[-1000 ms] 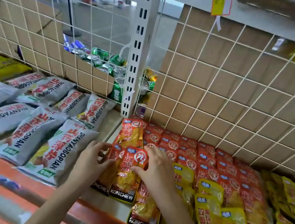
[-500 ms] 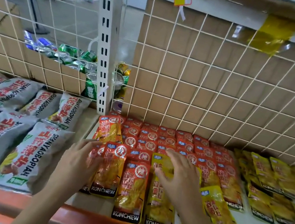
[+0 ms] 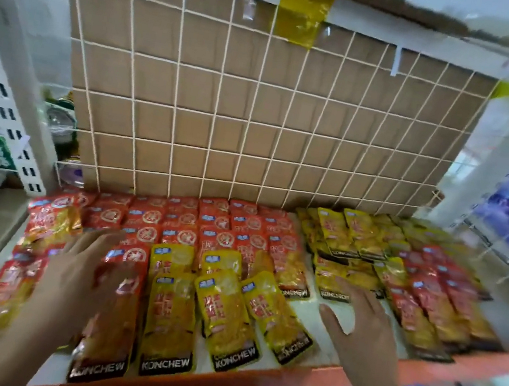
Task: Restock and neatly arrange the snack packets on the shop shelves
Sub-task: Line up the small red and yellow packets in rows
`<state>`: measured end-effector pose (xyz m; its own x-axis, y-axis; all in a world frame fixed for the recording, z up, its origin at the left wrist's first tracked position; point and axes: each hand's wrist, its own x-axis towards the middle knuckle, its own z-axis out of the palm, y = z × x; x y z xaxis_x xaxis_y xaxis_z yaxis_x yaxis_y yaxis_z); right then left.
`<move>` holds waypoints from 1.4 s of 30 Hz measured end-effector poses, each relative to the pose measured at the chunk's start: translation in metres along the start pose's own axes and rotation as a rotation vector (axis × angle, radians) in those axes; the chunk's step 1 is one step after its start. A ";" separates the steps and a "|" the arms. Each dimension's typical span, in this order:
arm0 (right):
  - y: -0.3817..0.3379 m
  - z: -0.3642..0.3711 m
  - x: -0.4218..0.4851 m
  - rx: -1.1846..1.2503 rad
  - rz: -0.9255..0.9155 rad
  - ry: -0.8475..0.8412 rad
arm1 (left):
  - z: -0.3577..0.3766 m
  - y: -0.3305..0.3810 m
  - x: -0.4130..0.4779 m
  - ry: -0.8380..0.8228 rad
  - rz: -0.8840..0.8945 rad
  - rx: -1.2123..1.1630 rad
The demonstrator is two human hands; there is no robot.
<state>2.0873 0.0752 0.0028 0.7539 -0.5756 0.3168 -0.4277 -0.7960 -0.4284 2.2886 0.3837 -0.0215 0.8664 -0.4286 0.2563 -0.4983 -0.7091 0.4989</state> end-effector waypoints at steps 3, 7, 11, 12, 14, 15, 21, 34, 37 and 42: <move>0.037 -0.018 0.000 -0.002 0.073 0.034 | 0.016 0.020 0.011 -0.039 0.001 0.002; 0.089 -0.035 0.008 -0.011 0.121 0.073 | 0.034 0.068 0.018 0.009 0.040 -0.028; 0.135 -0.054 0.018 0.006 0.113 0.097 | 0.058 0.115 0.023 0.008 0.093 -0.038; 0.148 -0.059 0.021 0.012 0.106 0.101 | 0.065 0.128 0.024 0.006 0.077 -0.036; 0.171 -0.065 0.025 0.016 0.109 0.118 | 0.081 0.149 0.028 0.003 0.066 -0.038; 0.182 -0.067 0.028 0.007 0.107 0.125 | 0.088 0.158 0.030 -0.004 0.070 -0.032; 0.239 -0.073 0.044 0.038 0.080 0.106 | 0.130 0.210 0.039 -0.021 0.144 -0.017; 0.261 -0.058 0.082 -0.030 -0.068 -0.077 | 0.214 0.330 0.012 -0.171 0.264 -0.129; 0.257 -0.054 0.085 -0.192 -0.089 -0.167 | 0.225 0.349 0.012 -0.301 0.198 -0.093; 0.253 -0.053 0.086 -0.071 -0.031 -0.221 | 0.232 0.369 0.014 -0.429 0.040 -0.042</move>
<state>2.0172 -0.1853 -0.0335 0.8550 -0.5014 0.1324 -0.4304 -0.8286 -0.3580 2.1094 -0.0135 -0.0262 0.7503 -0.6553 -0.0876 -0.5215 -0.6680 0.5308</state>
